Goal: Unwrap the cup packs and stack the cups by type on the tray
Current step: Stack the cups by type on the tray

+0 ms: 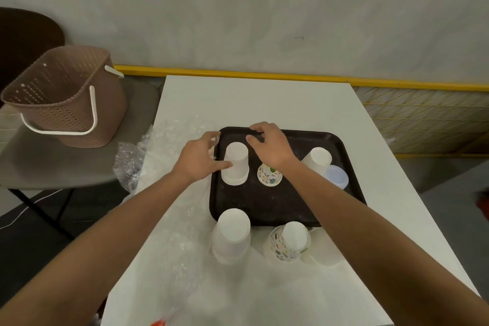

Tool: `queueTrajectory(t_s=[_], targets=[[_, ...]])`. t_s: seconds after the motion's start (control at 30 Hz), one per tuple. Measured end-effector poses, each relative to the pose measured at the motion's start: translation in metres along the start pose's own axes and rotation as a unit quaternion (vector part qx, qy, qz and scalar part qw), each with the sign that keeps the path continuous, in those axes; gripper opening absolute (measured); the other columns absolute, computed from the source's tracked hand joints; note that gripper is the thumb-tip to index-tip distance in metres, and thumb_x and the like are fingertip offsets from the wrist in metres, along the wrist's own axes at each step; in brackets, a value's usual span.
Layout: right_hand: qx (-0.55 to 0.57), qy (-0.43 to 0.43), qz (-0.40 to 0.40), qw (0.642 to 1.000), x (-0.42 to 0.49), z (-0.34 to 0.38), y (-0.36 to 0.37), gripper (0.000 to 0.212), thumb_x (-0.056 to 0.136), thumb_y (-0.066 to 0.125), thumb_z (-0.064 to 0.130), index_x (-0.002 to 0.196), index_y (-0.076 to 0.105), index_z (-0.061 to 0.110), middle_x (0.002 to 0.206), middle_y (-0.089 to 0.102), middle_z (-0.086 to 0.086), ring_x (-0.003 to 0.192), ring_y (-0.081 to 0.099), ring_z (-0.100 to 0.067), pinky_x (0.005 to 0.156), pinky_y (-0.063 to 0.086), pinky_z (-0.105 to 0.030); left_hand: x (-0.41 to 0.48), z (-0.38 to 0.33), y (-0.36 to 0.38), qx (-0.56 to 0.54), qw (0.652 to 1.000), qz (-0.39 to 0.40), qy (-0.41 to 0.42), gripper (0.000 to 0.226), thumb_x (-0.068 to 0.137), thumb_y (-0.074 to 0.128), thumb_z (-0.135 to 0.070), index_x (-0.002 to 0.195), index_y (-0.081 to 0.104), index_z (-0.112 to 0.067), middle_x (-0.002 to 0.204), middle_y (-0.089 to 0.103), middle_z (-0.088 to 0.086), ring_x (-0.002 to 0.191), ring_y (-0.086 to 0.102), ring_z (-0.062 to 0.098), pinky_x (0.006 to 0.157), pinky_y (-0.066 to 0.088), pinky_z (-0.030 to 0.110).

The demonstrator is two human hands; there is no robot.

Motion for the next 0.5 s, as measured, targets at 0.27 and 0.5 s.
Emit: queueTrajectory(t_s=[0.27, 0.5], targets=[[0.028, -0.051, 0.061, 0.996, -0.042, 0.015, -0.007, 0.037, 0.093, 0.055, 0.034, 0.126, 0.054, 0.017, 0.127, 0.056, -0.002, 0.114, 0.054, -0.015, 0.089, 0.040, -0.022, -0.050, -0.022, -0.018, -0.090, 0.995, -0.015, 0.029, 0.053, 0.079, 0.072, -0.039, 0.126, 0.053, -0.026, 0.121, 0.064, 0.000, 0.114, 0.058, 0.012, 0.092, 0.041, 0.019], [0.039, -0.082, 0.118, 0.989, -0.077, 0.024, -0.003, 0.027, 0.095, 0.050, 0.037, 0.113, 0.059, 0.020, 0.115, 0.063, 0.001, 0.107, 0.057, -0.012, 0.092, 0.045, -0.027, -0.094, -0.029, -0.016, -0.136, 0.987, 0.061, 0.064, 0.053, 0.074, 0.075, -0.041, 0.121, 0.056, -0.029, 0.117, 0.064, -0.008, 0.112, 0.057, 0.002, 0.104, 0.042, 0.028]])
Point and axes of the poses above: each hand's wrist, its own x-axis towards the middle knuckle, its own y-axis out of the palm, z = x × y, the point moved 4 cm from there along x, towards the middle knuckle
